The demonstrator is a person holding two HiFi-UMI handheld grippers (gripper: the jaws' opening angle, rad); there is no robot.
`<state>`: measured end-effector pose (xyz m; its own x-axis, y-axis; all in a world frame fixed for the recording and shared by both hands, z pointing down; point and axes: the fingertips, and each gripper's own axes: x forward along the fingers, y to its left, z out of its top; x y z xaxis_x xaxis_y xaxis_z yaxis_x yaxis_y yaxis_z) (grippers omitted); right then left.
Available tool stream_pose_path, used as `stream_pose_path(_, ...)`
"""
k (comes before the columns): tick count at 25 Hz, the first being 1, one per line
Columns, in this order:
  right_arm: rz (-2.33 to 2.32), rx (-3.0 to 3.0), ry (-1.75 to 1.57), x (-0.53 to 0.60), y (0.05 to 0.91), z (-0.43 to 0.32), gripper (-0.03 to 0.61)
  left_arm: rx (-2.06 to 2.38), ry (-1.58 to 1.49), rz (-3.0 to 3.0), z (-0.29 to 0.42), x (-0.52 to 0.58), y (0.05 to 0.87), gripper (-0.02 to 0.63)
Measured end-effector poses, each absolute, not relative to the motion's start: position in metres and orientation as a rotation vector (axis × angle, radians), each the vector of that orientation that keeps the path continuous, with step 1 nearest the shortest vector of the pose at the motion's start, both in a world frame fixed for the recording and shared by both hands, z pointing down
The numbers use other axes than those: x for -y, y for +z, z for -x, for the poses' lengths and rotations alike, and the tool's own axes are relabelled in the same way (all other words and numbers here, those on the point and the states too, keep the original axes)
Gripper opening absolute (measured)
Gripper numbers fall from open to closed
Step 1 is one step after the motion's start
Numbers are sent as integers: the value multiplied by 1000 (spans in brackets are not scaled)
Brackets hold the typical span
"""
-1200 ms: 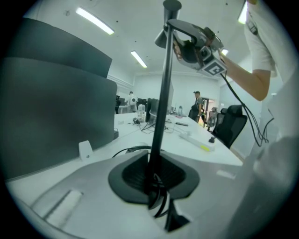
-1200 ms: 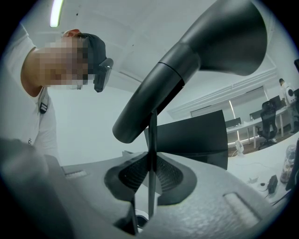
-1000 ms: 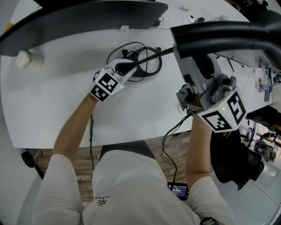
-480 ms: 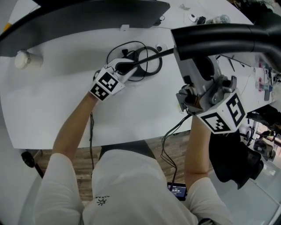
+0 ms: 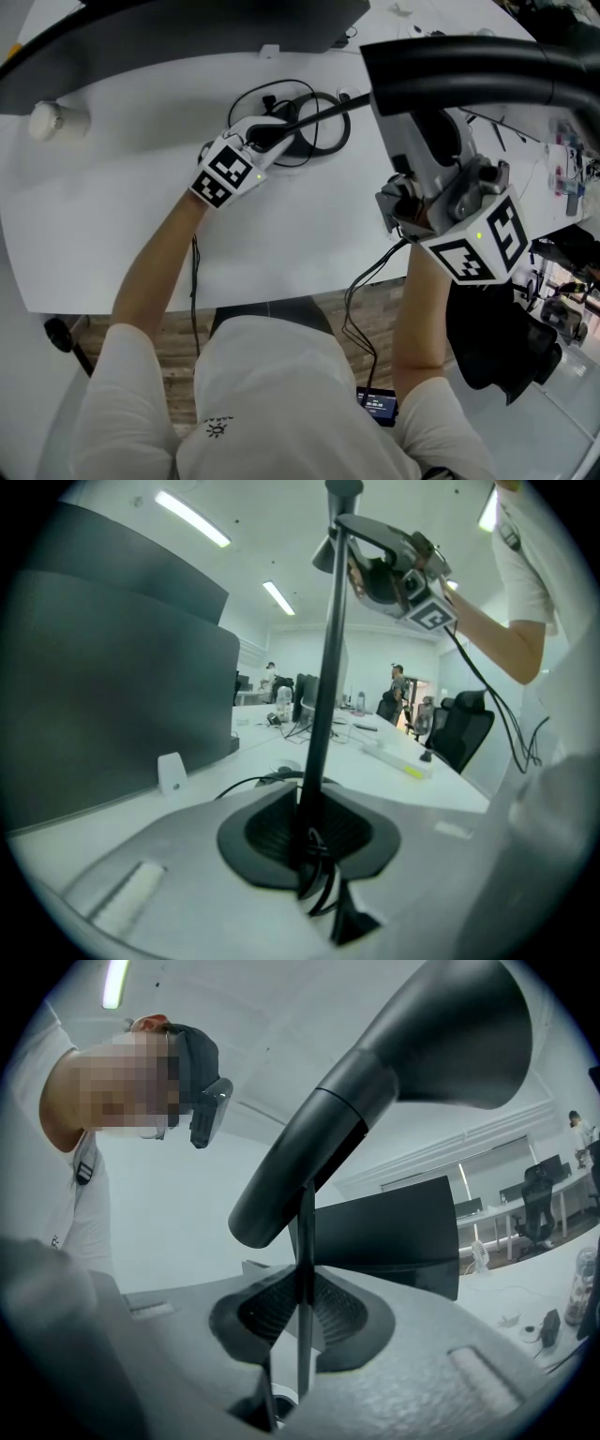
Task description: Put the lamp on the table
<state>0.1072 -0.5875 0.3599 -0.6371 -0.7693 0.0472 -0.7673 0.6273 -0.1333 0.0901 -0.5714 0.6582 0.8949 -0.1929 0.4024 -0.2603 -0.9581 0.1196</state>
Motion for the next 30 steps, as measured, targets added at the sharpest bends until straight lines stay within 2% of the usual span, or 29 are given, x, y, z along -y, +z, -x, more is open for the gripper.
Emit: stream_pose_path(30,1277,-2861,-155,583,363,-92,44,407,613,-2891,-88,578,665,43)
